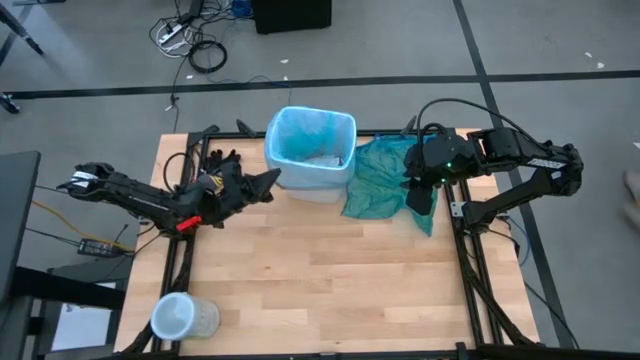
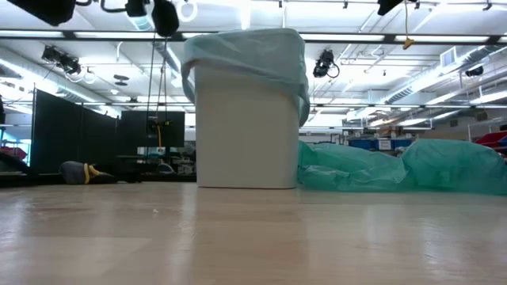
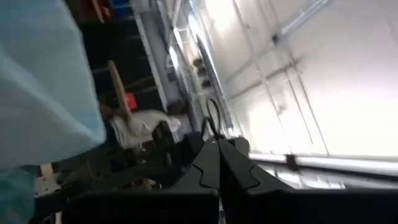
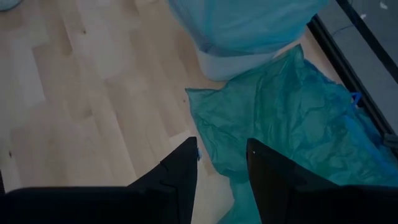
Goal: Place trash/remove bag and relplace
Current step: Remove the blue plastic trash bag from the trash bin
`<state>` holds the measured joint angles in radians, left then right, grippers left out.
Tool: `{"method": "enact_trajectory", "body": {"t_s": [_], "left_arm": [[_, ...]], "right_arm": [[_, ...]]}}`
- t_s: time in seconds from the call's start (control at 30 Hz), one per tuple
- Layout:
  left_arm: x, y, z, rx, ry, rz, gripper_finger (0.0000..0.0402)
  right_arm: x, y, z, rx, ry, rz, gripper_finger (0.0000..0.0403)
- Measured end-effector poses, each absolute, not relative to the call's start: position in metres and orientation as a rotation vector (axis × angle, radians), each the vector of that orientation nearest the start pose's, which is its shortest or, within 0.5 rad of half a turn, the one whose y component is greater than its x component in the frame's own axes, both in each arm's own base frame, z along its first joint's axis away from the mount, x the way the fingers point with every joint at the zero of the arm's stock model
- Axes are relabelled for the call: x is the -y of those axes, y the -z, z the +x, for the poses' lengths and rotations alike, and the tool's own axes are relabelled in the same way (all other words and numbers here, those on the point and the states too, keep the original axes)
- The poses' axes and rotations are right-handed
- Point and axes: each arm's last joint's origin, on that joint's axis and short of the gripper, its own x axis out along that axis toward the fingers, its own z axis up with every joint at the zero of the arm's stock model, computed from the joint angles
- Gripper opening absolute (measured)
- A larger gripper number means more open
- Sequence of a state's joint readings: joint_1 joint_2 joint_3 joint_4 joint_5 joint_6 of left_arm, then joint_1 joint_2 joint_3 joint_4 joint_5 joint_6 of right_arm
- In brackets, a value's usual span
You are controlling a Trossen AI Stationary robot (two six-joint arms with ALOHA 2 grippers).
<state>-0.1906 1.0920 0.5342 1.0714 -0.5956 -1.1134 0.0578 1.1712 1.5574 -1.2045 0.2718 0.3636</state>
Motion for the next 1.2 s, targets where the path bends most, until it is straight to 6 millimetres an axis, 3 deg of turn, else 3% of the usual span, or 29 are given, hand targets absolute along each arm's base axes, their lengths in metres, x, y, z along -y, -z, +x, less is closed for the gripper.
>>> {"method": "enact_trajectory", "body": {"t_s": [0.17, 0.33, 0.43, 0.6, 0.73, 0.83, 0.9, 1.03, 1.2], "left_arm": [[0.042, -0.297, 0.219, 0.48, -0.008, -1.153, 0.0004], [0.061, -0.28, 0.222, 0.156, 0.139, -0.872, 0.0005], [0.064, -0.274, 0.223, 0.057, 0.193, -0.671, 0.0006], [0.069, -0.31, 0.233, -0.007, 0.22, -0.272, 0.0006], [0.068, -0.332, 0.231, -0.398, 0.107, -0.047, 0.0007], [0.062, -0.329, 0.219, -0.71, -0.059, 0.104, 0.0007], [0.06, -0.326, 0.215, -0.811, -0.094, 0.161, 0.0008], [0.058, -0.324, 0.211, -0.855, -0.088, 0.219, 0.0016], [0.058, -0.329, 0.211, -0.86, -0.002, 0.422, 0.0042]], "right_arm": [[-0.004, -0.424, 0.188, -0.766, 0.334, 0.21, 0.0128], [-0.006, -0.411, 0.192, -0.834, 0.26, 0.193, 0.0127], [-0.007, -0.397, 0.195, -0.89, 0.23, 0.19, 0.0128], [-0.01, -0.38, 0.198, -0.968, 0.158, 0.201, 0.0126], [-0.01, -0.371, 0.2, -0.99, 0.138, 0.201, 0.0127], [-0.009, -0.366, 0.203, -0.972, 0.172, 0.184, 0.013], [-0.009, -0.364, 0.205, -0.964, 0.19, 0.175, 0.0134], [-0.008, -0.361, 0.207, -0.946, 0.212, 0.155, 0.0147], [-0.008, -0.361, 0.207, -0.95, 0.212, 0.125, 0.0176]]}}
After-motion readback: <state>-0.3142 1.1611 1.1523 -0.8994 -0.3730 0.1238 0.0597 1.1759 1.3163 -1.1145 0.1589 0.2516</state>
